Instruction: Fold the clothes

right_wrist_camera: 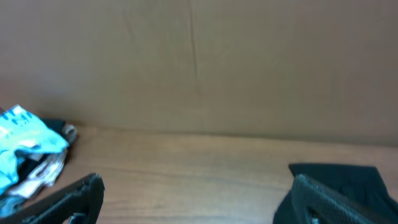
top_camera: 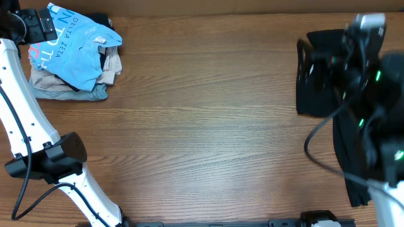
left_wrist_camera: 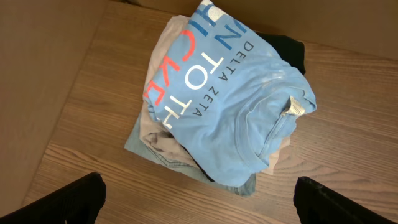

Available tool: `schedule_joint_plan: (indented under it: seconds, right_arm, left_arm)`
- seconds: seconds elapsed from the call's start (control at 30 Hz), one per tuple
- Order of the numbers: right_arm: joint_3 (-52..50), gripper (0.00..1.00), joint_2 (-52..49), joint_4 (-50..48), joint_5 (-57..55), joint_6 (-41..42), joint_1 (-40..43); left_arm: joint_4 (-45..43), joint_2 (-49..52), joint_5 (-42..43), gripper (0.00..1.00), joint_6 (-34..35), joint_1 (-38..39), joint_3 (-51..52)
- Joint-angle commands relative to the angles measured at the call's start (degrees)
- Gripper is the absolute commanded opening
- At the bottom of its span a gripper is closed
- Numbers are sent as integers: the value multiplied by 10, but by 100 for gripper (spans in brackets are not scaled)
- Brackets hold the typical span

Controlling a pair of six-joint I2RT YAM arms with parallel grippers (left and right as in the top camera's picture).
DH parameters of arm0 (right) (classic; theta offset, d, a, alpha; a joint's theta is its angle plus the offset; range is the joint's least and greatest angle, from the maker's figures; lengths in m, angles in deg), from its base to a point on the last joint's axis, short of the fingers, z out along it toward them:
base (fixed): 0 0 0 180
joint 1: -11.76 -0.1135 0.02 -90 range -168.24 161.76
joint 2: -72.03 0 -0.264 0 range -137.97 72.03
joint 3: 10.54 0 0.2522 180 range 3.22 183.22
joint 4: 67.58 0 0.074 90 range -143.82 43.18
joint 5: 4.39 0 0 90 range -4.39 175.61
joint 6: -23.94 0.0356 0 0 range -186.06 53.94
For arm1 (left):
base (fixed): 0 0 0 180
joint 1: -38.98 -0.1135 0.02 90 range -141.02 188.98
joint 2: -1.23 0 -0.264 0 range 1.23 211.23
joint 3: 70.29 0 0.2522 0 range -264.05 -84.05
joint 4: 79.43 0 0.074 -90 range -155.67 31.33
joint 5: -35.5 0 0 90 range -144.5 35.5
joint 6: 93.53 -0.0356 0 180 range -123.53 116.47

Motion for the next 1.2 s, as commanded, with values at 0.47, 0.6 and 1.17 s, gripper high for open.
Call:
schedule_joint_plan:
  seconds: [0.47,0.6,1.17]
  right_arm:
    - [-546,100,358,-314,20,-2,47]
    - [-603,100,417,-332,20,-2,47]
    - [-732,100,574,-306,0,-2,46]
  left_arm:
    - [-1,1,7,100,3,-2,-1]
    - [-1,1,7,100,3,-2,-1]
    - [-1,1,7,100,3,-2,-1]
